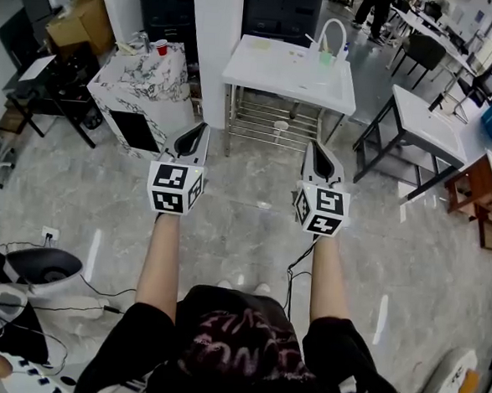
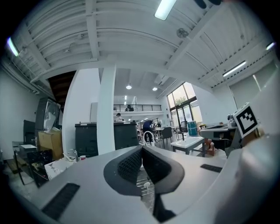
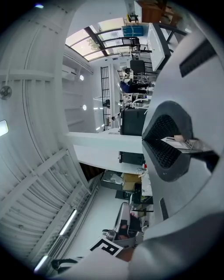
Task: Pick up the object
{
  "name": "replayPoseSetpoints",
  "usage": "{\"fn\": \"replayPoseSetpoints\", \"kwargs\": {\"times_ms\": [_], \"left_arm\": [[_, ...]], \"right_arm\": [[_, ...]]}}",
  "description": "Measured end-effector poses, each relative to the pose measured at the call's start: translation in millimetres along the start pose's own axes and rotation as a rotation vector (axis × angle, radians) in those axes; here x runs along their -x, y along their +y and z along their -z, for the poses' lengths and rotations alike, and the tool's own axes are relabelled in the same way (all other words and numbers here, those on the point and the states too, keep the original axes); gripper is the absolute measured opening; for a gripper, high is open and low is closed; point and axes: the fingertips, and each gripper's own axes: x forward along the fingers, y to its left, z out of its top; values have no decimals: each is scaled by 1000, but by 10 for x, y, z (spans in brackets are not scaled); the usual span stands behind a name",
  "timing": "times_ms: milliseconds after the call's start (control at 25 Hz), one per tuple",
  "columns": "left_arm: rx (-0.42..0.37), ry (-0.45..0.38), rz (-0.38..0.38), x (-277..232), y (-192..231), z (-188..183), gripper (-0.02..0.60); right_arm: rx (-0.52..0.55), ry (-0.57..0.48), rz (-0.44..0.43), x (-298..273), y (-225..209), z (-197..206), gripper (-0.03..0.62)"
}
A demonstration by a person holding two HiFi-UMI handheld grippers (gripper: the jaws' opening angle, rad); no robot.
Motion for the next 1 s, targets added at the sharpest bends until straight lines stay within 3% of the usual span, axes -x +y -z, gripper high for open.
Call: {"fn": "replayPoseSetpoints", "kwargs": {"times_ms": [520, 720, 1000], "left_arm": [[-9, 25, 32, -288, 193, 169, 15], [-45, 32, 58, -603, 273, 247, 14], [-39, 51, 56, -1334, 480, 427, 15]], "right_arm": [[-14, -9, -1, -446, 108, 61, 15], [1, -8, -57, -799, 178, 165, 15], [3, -14, -48, -1531, -75, 325, 15]]}}
